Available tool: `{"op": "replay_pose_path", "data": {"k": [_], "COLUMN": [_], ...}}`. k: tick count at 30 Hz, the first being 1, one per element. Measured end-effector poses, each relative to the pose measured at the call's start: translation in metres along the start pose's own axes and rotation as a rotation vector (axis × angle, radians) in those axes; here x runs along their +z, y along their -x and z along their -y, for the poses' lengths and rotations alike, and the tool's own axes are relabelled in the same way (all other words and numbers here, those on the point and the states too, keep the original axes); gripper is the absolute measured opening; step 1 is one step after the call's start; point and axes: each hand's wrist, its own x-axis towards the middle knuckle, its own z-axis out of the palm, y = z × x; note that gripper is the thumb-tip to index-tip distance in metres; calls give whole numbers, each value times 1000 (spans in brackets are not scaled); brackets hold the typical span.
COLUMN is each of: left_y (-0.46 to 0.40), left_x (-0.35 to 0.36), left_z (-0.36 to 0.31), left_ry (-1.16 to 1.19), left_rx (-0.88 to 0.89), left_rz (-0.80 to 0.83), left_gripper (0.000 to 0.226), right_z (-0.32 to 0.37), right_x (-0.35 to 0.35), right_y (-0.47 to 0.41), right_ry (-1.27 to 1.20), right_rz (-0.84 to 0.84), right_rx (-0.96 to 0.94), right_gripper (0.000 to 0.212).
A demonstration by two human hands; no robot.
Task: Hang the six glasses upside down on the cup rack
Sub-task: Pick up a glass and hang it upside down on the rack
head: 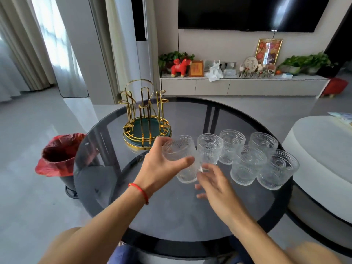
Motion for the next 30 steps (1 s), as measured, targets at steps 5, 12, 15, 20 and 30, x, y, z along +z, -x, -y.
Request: {"op": "replay_pose_path", "data": {"k": [5, 12, 15, 20, 30], "left_y": [-22, -66, -77, -92, -102], "left_x": [-27, -52, -59, -55, -29], "left_z": [2, 19, 43, 74, 81], "left_ry": [270, 355, 88, -549, -699], "left_rx": [-51, 19, 40, 148, 19], "left_rz": [-88, -101, -218, -170, -166], "left_gripper": [77, 43, 36, 27, 35], "right_z": [39, 73, 86, 123, 213], "right_x": [47, 75, 60, 34, 79], "right_y": [-35, -98, -122, -161, -300], "right_ry": [-450, -674, -539, -310, 176], "right_rz": [61, 43, -58, -156, -181], "right_rx": [107, 79, -71, -319, -507], "right_gripper": [17, 44, 45, 58, 60]}}
